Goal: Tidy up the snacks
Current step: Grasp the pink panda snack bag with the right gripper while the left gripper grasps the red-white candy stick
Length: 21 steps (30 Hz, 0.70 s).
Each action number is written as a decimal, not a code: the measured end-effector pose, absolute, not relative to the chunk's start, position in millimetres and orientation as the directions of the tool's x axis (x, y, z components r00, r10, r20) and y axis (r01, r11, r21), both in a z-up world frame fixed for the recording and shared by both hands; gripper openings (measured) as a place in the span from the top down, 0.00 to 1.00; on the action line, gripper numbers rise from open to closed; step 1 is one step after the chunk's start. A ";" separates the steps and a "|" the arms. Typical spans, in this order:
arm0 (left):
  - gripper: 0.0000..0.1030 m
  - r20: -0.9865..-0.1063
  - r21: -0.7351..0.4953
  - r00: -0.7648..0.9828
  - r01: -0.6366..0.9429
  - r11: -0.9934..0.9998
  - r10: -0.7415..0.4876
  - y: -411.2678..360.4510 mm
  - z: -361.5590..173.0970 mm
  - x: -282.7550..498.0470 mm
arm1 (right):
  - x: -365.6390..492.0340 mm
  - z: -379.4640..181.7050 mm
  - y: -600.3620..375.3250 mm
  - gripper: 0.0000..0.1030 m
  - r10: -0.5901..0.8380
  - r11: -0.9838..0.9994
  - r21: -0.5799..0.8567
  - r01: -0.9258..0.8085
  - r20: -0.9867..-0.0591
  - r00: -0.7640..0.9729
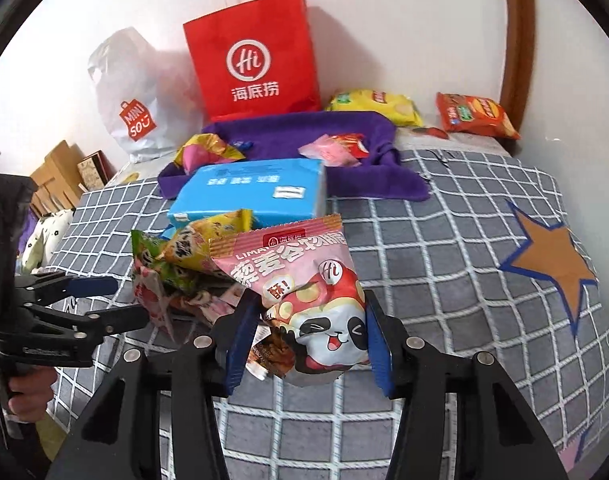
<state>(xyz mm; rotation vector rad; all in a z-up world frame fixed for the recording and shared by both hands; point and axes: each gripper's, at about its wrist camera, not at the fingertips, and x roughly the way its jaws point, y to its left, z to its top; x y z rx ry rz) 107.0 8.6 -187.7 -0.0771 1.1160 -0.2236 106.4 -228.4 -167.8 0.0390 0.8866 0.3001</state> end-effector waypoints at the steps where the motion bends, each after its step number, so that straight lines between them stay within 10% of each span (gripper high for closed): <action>1: 0.24 -0.882 -0.175 0.417 0.139 0.975 -0.218 7.1 -189.7 108.3 | 104.9 -168.4 -231.5 0.51 0.271 0.959 0.157 -0.237 -0.756 0.596; 10: 0.26 -0.880 -0.170 0.434 0.094 0.981 -0.194 5.2 -200.7 119.9 | 102.9 -184.7 -244.2 0.51 0.255 0.965 0.168 -0.201 -0.774 0.579; 21: 0.64 -0.852 -0.277 0.435 0.098 0.956 -0.291 28.0 -187.7 106.1 | 98.2 -191.3 -248.1 0.51 0.257 0.966 0.182 -0.186 -0.781 0.570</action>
